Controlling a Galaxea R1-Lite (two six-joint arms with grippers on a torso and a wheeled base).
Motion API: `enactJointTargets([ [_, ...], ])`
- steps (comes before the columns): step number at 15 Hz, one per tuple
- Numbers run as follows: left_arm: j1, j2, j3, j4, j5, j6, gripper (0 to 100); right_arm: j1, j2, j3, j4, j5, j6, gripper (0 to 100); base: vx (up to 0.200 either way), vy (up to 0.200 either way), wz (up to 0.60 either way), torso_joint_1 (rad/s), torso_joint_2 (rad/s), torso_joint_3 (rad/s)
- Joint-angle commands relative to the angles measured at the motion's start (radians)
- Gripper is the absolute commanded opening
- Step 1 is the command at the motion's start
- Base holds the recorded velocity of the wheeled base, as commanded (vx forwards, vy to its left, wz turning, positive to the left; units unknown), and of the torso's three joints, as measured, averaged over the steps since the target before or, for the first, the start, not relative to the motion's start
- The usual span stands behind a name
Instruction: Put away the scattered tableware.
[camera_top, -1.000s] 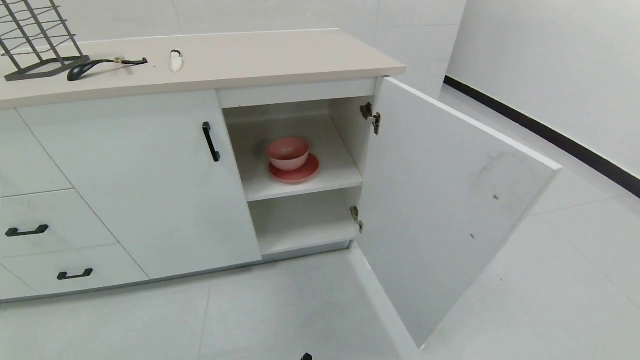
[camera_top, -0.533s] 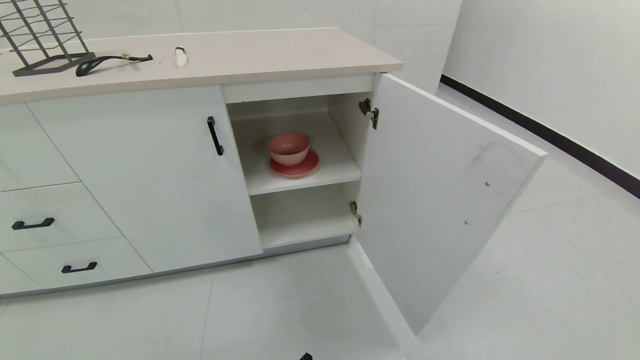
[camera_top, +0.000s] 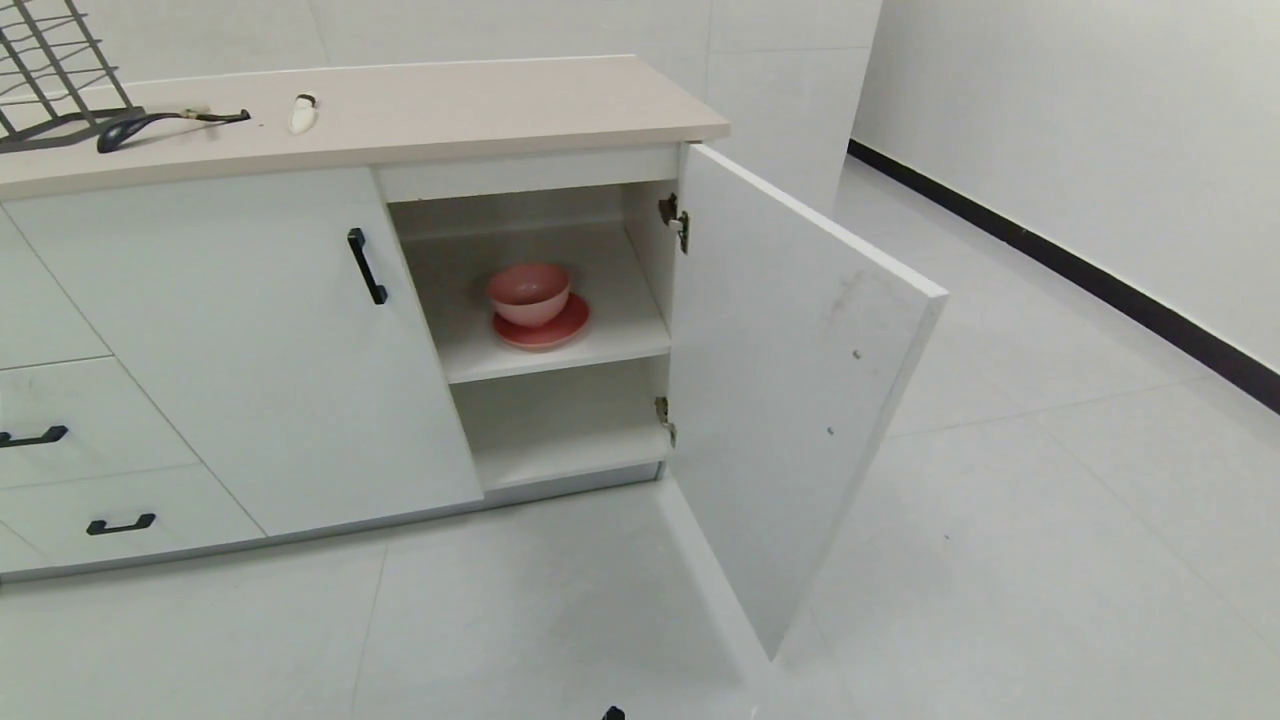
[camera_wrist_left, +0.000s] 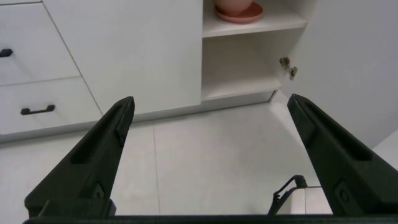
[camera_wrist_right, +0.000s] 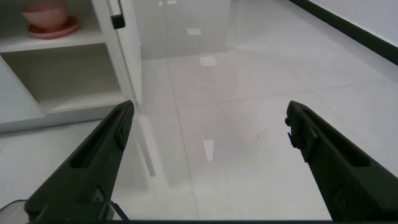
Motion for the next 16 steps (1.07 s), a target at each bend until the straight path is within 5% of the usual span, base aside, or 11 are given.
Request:
enactJointTargets([
  [1,0.000,0.001,0.000,0.000,0.000,0.000,100,0.000,-0.002,0.000,-0.001,0.001,0.000,100,0.000,-0.200,0.00,0.002,0.00,0.002],
  [3,0.000,0.001,0.000,0.000,0.000,-0.002,100,0.000,-0.002,0.000,-0.001,0.001,0.000,100,0.000,-0.200,0.00,0.002,0.00,0.000],
  [9,0.000,0.001,0.000,0.000,0.000,-0.002,100,0.000,-0.002,0.000,-0.001,0.001,0.000,100,0.000,0.000,0.40,0.000,0.00,0.002],
  [14,0.000,0.001,0.000,0.000,0.002,0.000,100,0.000,-0.002,0.000,-0.001,0.001,0.003,100,0.000,0.000,0.00,0.000,0.00,0.000],
  [15,0.000,0.001,0.000,-0.001,0.002,0.000,100,0.000,-0.002,0.000,-0.001,0.001,0.003,0,0.000,0.000,0.00,0.000,0.00,0.000],
  [16,0.000,0.001,0.000,-0.001,0.003,0.000,100,0.000,-0.002,0.000,-0.001,0.001,0.003,0,0.000,0.000,0.00,0.000,0.00,0.000],
])
